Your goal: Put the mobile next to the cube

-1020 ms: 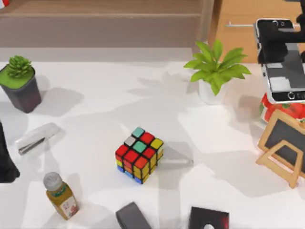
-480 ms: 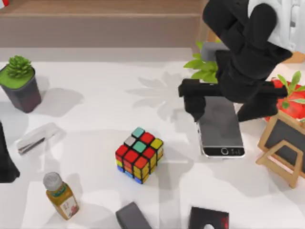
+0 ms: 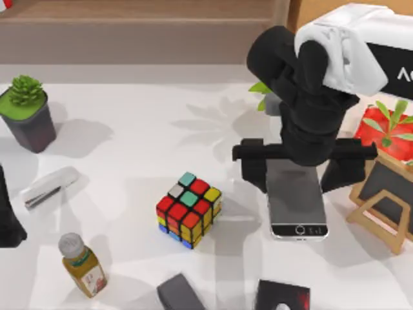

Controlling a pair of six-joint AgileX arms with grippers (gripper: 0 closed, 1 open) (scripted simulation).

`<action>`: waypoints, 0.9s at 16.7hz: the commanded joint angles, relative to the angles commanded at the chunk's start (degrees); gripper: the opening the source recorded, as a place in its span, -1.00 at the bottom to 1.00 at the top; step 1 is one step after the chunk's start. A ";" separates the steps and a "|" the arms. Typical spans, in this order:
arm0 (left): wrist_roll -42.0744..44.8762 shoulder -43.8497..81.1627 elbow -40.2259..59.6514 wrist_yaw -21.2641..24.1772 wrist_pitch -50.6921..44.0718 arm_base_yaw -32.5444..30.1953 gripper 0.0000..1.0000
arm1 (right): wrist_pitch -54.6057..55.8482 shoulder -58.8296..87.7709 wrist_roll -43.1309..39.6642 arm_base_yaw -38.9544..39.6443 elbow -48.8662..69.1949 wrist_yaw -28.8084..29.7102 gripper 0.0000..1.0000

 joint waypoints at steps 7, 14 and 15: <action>0.00 0.00 0.00 0.00 0.00 0.00 1.00 | 0.29 -0.29 0.06 -0.01 -0.02 -0.32 -1.00; 0.00 0.00 0.00 0.00 0.00 0.00 1.00 | 3.13 -0.73 -0.16 1.51 -1.96 -2.83 -1.00; 0.00 0.00 0.00 0.00 0.00 0.00 1.00 | 3.68 -0.73 -0.20 1.70 -2.33 -3.31 -1.00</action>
